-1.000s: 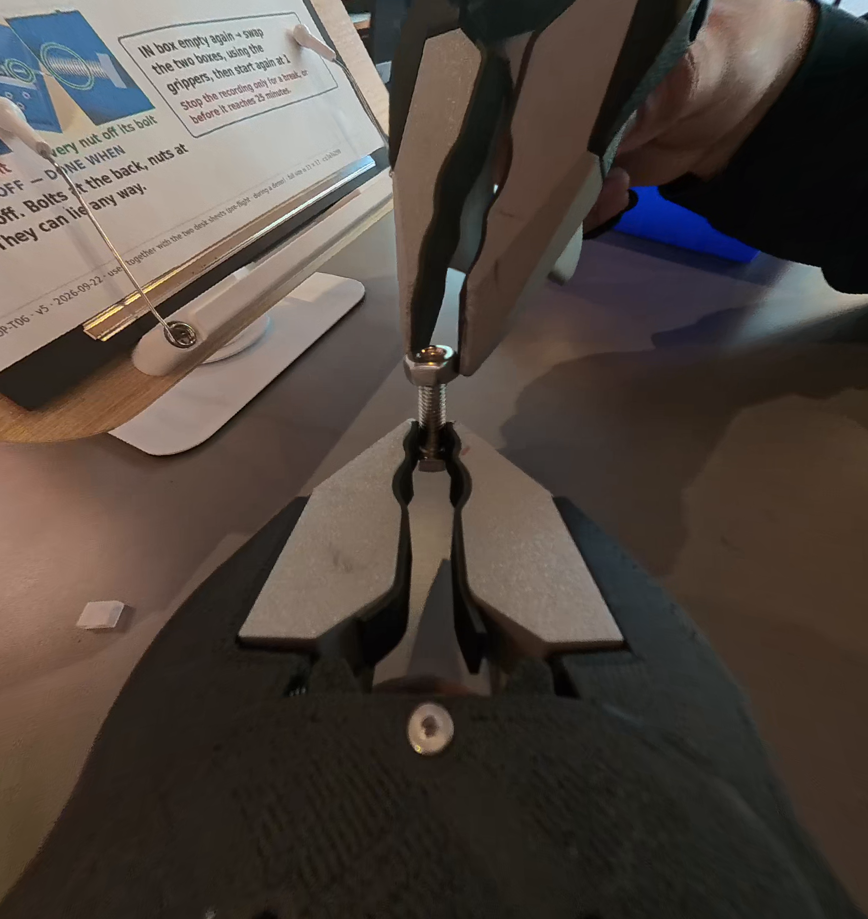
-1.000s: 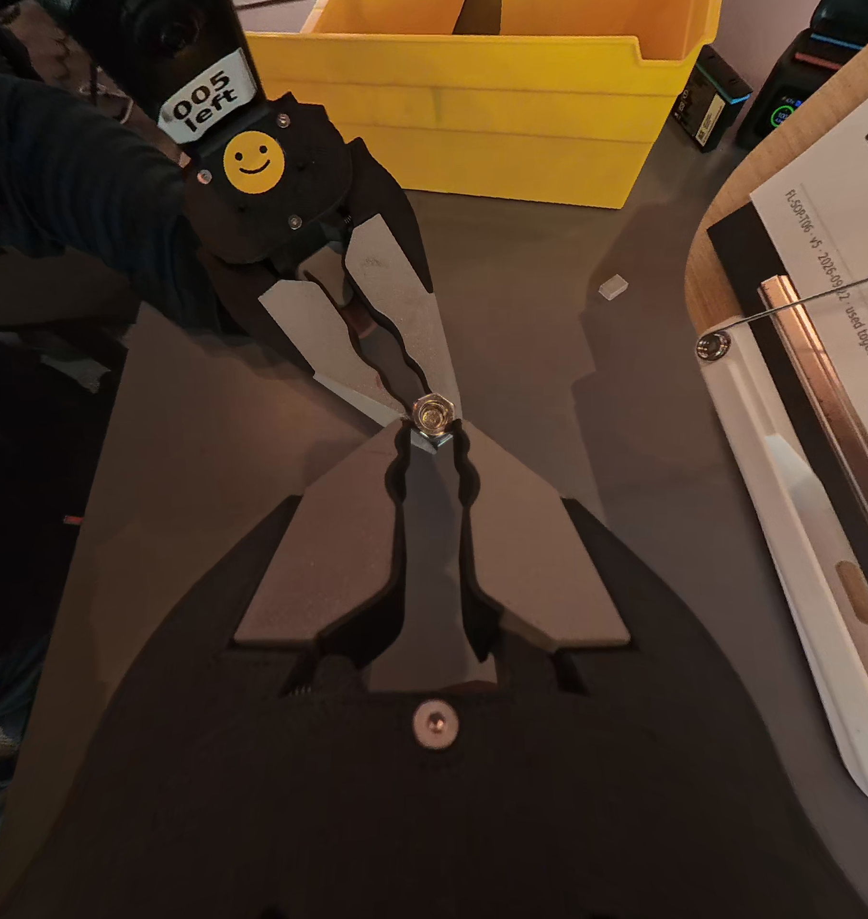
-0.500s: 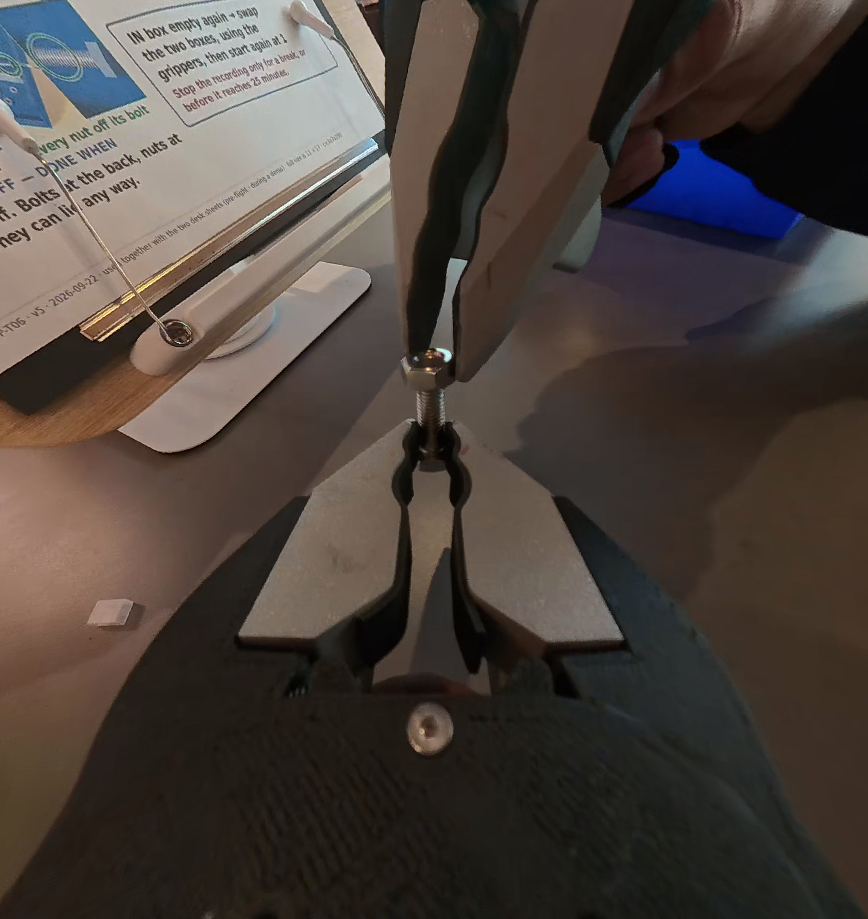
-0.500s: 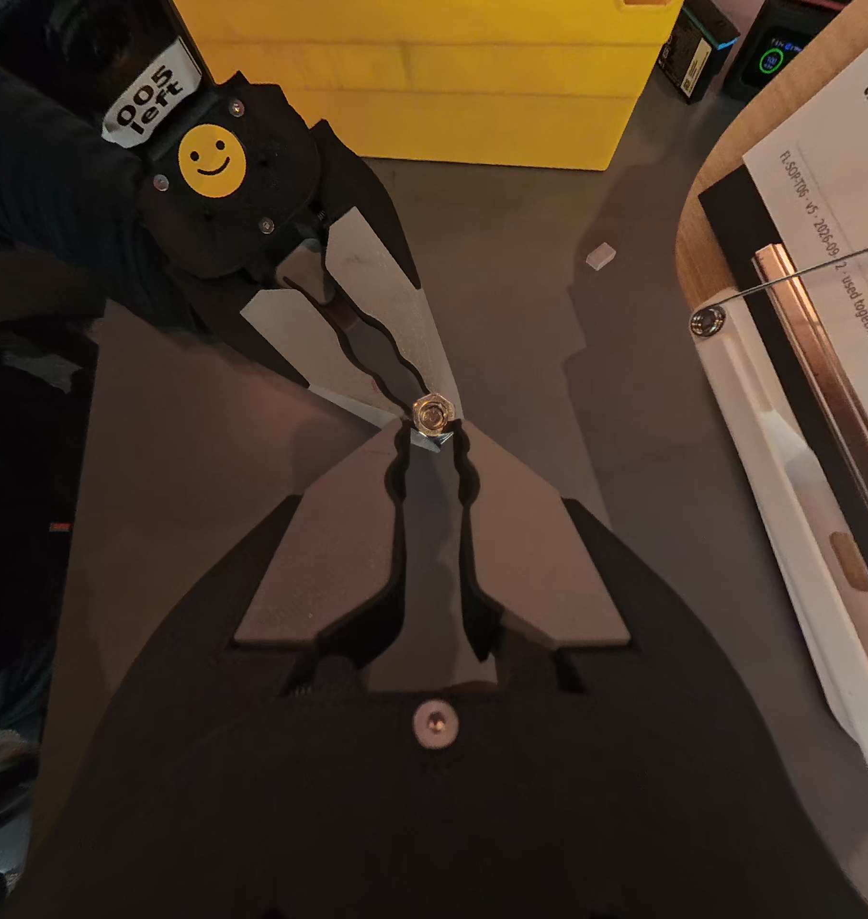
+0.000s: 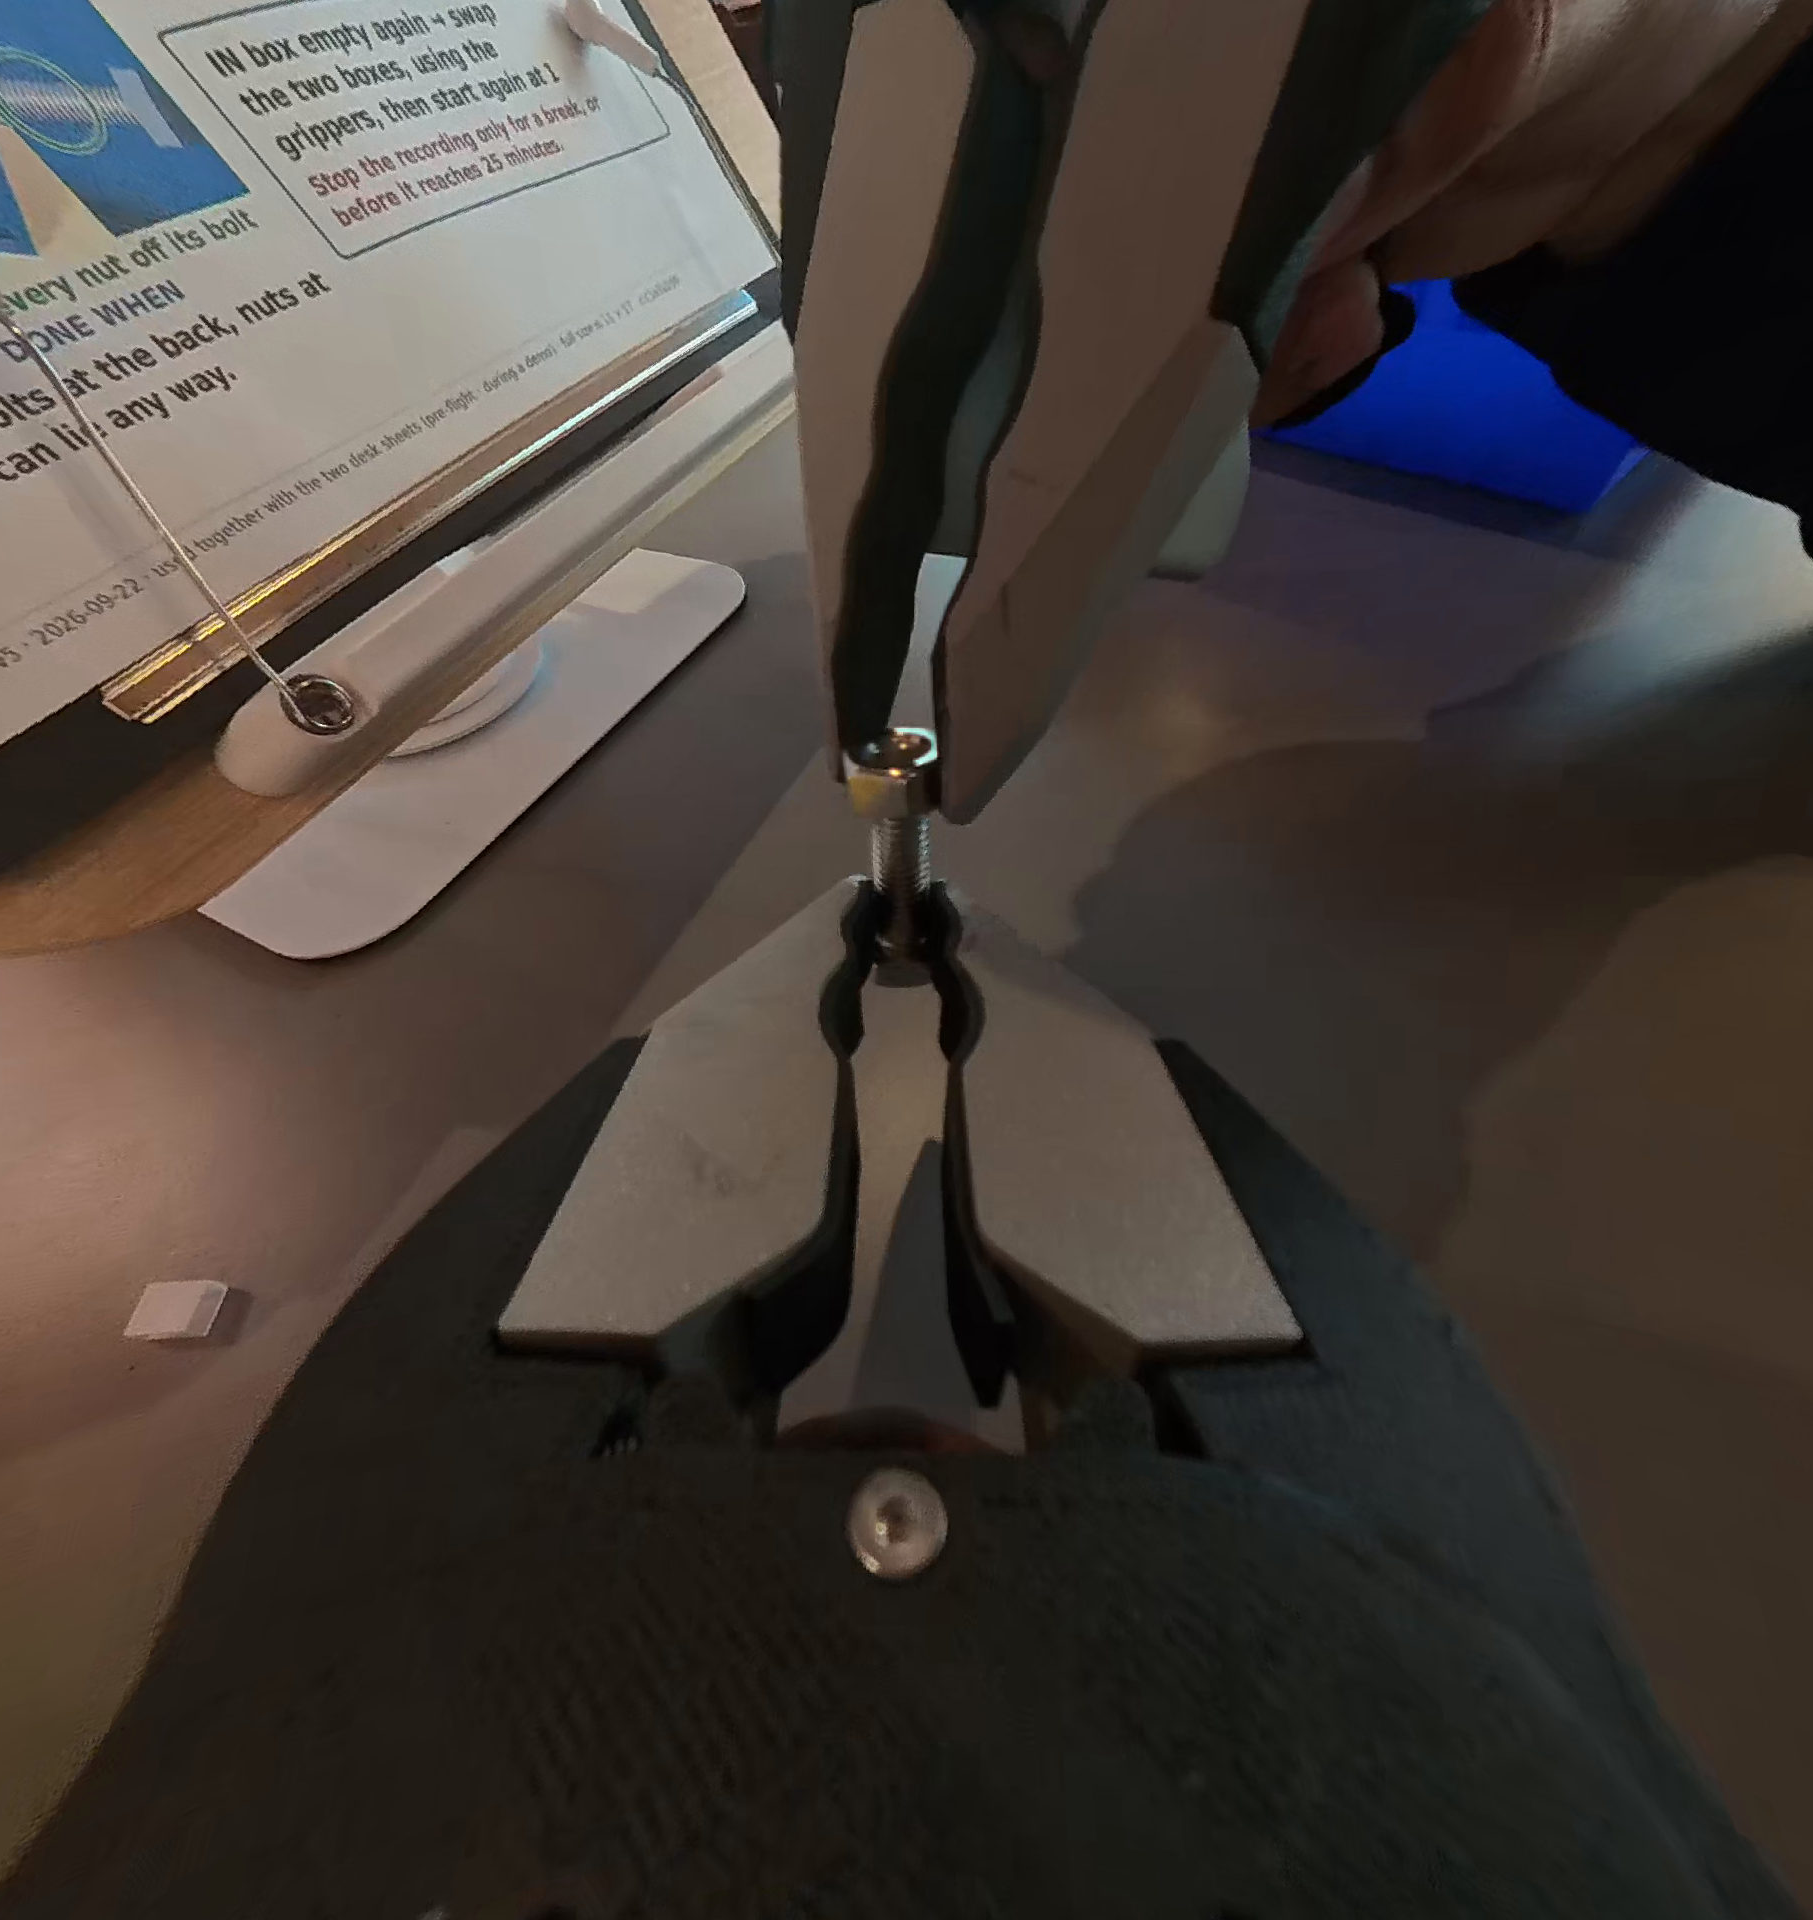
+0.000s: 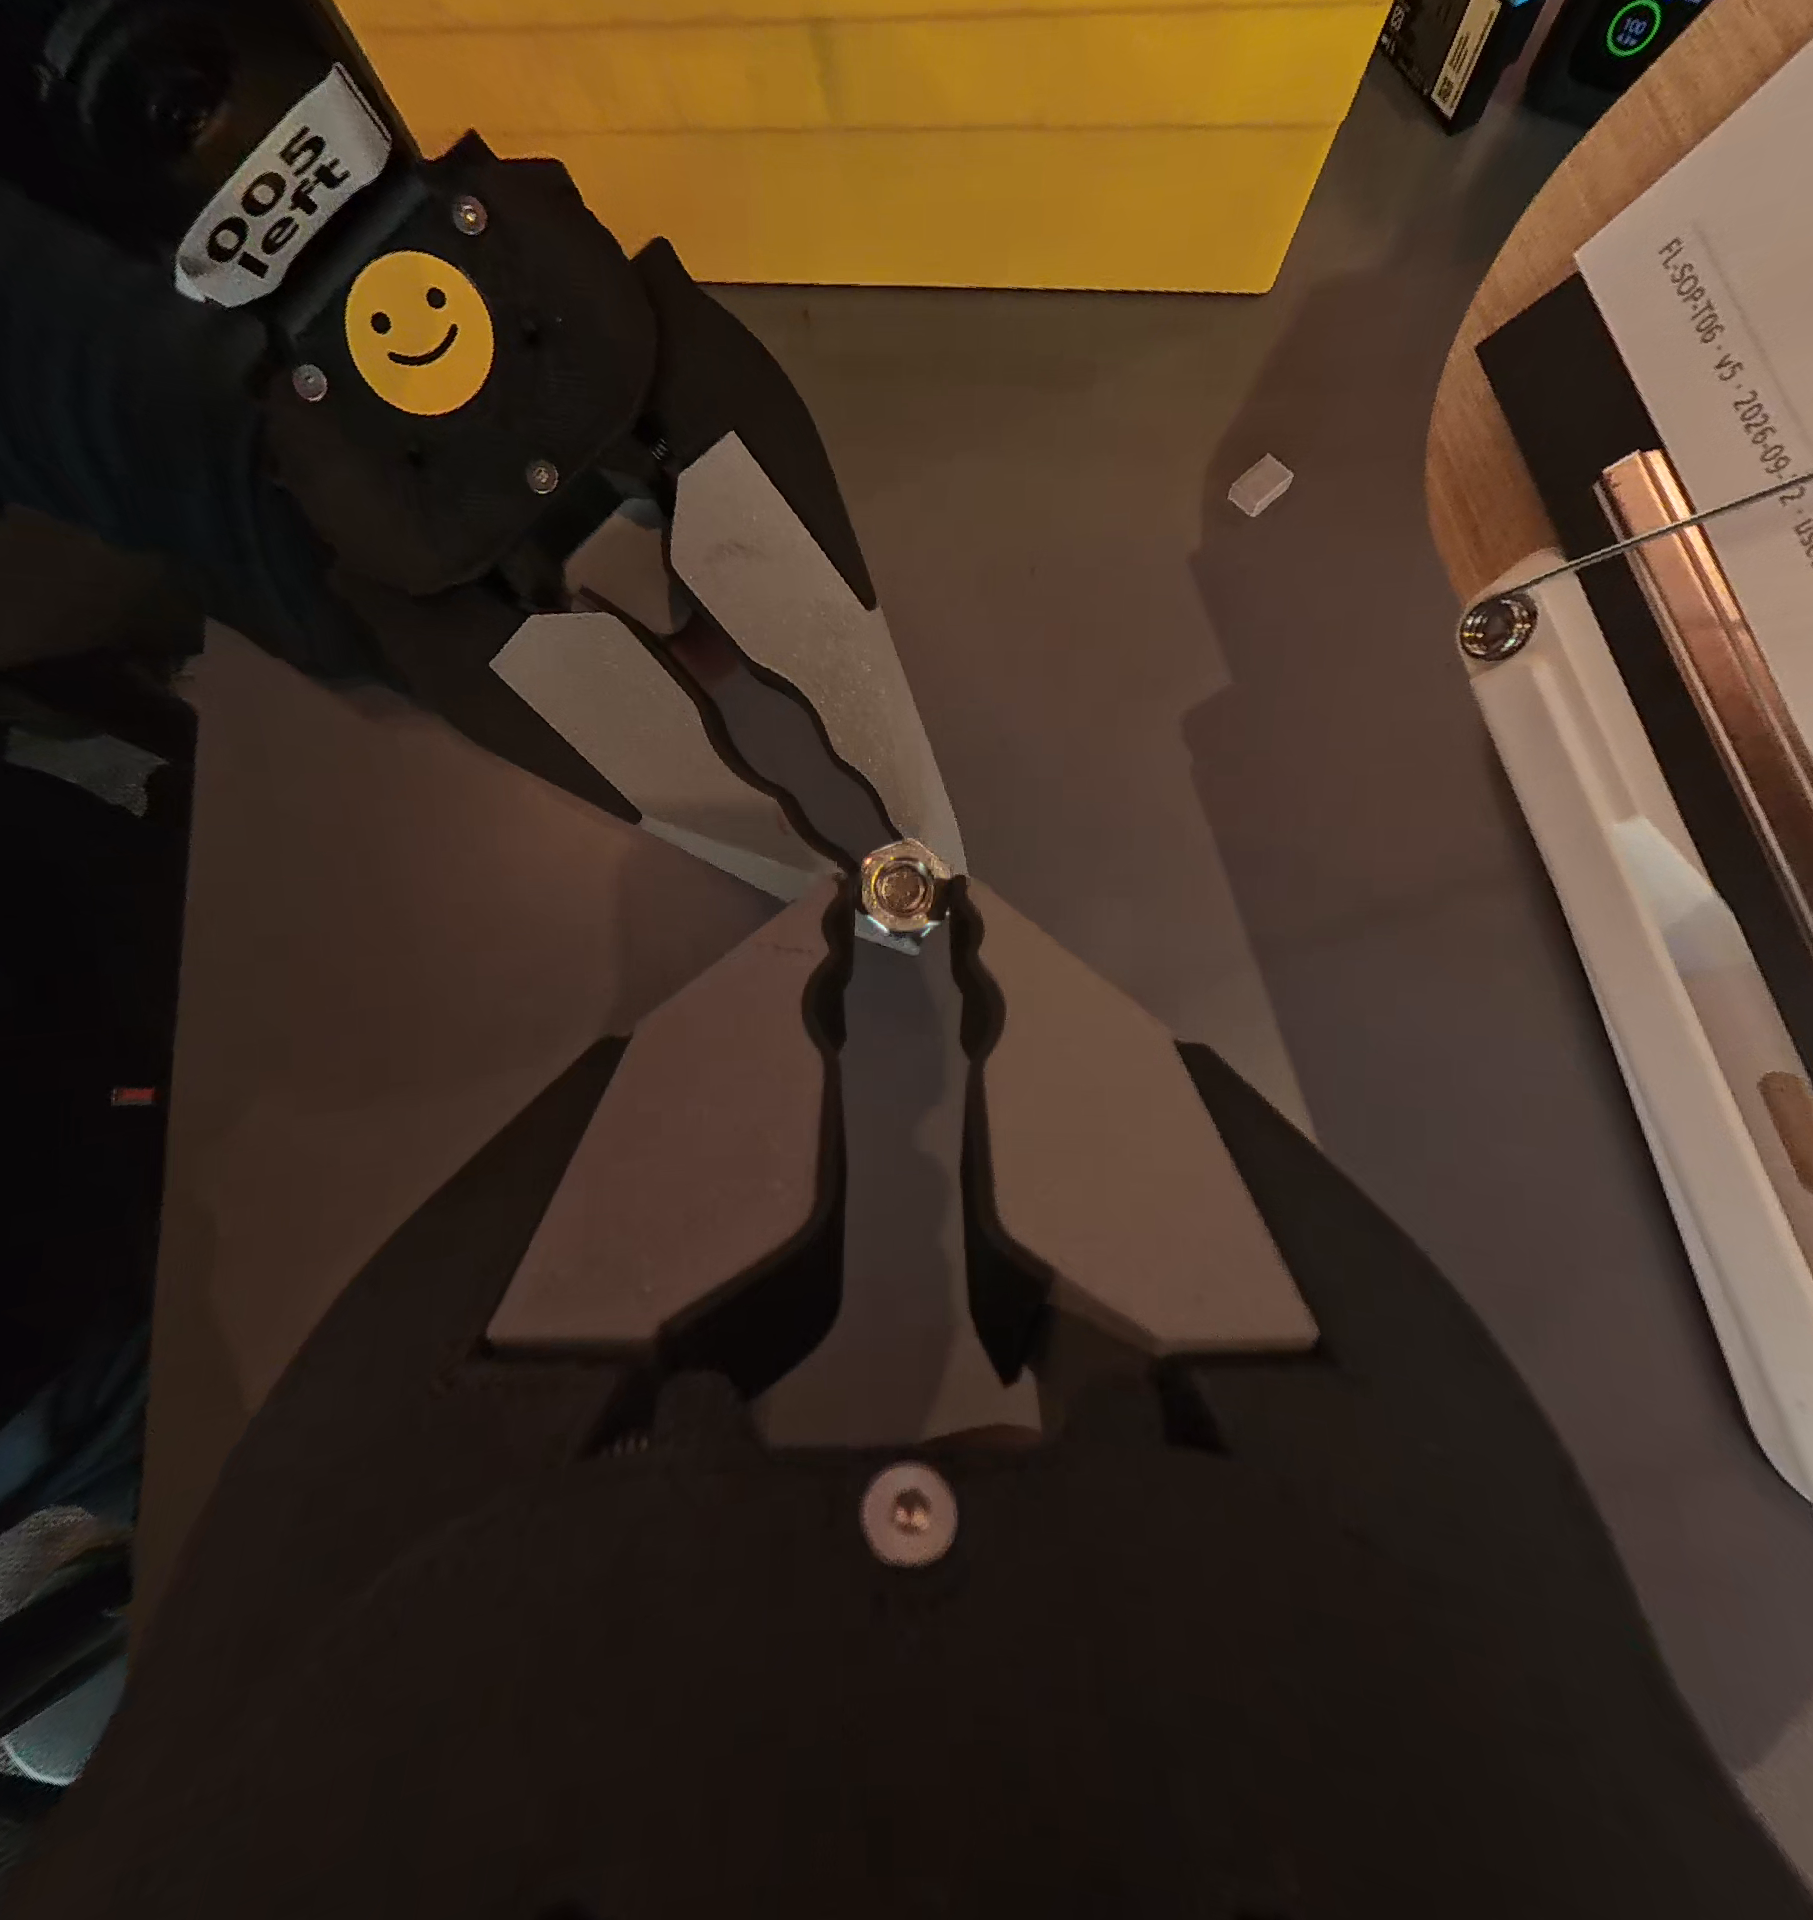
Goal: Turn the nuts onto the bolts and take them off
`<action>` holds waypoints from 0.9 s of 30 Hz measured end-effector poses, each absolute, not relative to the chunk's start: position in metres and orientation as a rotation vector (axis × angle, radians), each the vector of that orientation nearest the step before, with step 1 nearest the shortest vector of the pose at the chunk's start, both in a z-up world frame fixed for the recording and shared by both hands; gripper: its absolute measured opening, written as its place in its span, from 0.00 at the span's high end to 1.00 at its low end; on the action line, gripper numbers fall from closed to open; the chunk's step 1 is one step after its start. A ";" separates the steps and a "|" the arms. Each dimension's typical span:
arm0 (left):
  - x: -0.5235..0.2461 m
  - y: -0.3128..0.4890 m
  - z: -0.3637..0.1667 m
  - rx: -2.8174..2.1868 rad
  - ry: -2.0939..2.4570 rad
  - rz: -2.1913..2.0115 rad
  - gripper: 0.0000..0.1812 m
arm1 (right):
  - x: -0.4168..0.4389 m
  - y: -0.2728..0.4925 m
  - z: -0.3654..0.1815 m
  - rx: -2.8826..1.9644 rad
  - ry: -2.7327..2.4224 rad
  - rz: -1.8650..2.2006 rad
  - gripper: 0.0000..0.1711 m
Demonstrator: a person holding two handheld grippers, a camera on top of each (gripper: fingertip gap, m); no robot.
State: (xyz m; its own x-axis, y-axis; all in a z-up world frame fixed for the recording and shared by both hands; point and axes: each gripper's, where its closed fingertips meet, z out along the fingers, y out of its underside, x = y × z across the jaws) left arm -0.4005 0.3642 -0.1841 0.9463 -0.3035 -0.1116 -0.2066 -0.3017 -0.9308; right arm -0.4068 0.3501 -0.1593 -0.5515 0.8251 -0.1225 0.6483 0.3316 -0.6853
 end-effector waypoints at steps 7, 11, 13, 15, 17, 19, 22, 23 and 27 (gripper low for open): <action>-0.399 0.364 -0.184 -1.888 0.368 -0.112 0.96 | -0.407 0.350 -0.159 -1.331 -2.352 1.036 0.91; -0.399 0.364 -0.183 -1.885 0.368 -0.120 0.96 | -0.407 0.351 -0.159 -1.330 -2.348 1.036 0.90; -0.398 0.365 -0.183 -1.884 0.369 -0.125 0.96 | -0.407 0.351 -0.159 -1.326 -2.345 1.036 0.89; -0.397 0.364 -0.183 -1.883 0.369 -0.130 0.96 | -0.408 0.351 -0.159 -1.324 -2.343 1.036 0.88; -0.398 0.365 -0.183 -1.883 0.367 -0.131 0.96 | -0.408 0.351 -0.158 -1.326 -2.342 1.047 0.89; -0.398 0.365 -0.183 -1.884 0.366 -0.130 0.96 | -0.407 0.350 -0.159 -1.329 -2.346 1.055 0.90; -0.397 0.365 -0.183 -1.886 0.367 -0.133 0.96 | -0.407 0.349 -0.159 -1.337 -2.349 1.051 0.91; -0.397 0.365 -0.183 -1.886 0.368 -0.134 0.96 | -0.407 0.349 -0.159 -1.344 -2.348 1.048 0.91; -0.398 0.365 -0.185 -1.900 0.369 -0.123 0.96 | -0.406 0.351 -0.162 -1.401 -2.364 1.019 0.91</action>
